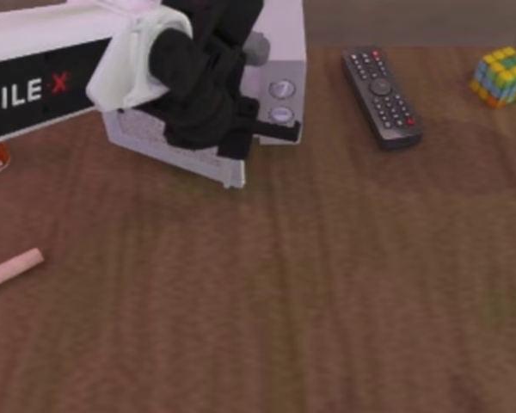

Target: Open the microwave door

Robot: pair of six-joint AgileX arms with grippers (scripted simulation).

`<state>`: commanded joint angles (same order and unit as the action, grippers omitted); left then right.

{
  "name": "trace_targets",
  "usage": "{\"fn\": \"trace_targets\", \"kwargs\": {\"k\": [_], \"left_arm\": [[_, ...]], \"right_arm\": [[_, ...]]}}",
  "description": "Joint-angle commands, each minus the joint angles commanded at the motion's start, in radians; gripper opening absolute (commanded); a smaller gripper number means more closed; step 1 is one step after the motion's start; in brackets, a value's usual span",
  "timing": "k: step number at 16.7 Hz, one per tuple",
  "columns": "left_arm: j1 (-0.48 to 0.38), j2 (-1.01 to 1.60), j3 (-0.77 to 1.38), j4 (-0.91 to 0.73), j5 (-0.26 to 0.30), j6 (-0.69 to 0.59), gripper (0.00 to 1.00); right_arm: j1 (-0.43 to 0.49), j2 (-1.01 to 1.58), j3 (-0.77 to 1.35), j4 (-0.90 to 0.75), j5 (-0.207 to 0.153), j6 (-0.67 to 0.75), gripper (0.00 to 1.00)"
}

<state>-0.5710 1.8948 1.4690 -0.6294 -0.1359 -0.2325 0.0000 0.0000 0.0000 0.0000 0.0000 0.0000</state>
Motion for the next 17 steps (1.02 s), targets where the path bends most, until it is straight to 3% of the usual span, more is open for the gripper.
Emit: {"fn": "trace_targets", "kwargs": {"k": [17], "left_arm": [[0.003,-0.020,-0.024,0.012,0.020,0.024,0.00]], "right_arm": [[0.000,0.000,0.000,0.000,0.000,0.000,1.00]]}}
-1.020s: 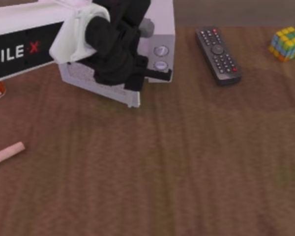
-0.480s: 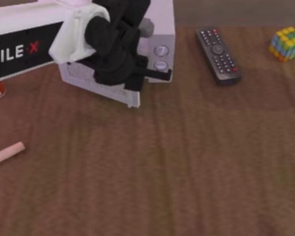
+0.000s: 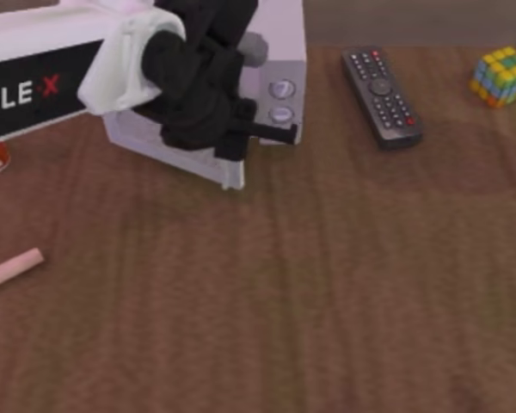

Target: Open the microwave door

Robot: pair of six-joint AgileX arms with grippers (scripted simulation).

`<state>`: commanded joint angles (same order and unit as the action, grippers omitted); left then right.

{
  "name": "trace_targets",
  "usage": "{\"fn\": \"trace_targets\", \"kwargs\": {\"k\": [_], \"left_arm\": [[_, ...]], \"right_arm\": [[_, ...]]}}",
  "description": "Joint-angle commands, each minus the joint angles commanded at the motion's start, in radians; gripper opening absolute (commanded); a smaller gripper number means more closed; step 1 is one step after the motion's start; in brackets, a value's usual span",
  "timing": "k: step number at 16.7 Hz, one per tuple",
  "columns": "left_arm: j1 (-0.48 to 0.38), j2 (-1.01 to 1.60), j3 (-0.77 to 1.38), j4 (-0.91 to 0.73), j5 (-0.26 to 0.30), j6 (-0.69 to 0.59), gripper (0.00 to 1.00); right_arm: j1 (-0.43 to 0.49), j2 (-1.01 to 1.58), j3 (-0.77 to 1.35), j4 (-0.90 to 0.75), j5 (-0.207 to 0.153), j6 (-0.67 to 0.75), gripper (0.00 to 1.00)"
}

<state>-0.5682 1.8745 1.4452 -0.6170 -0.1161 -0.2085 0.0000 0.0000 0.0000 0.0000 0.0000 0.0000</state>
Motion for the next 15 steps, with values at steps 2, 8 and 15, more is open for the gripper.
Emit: {"fn": "trace_targets", "kwargs": {"k": [2,8,15], "left_arm": [[0.012,-0.020,-0.042,0.005,0.020,0.043,0.00],[0.028,-0.062,-0.085,0.026,0.052,0.102,0.00],[0.028,-0.062,-0.085,0.026,0.052,0.102,0.00]], "right_arm": [[0.000,0.000,0.000,0.000,0.000,0.000,1.00],[0.000,0.000,0.000,0.000,0.000,0.000,1.00],[0.000,0.000,0.000,0.000,0.000,0.000,1.00]]}}
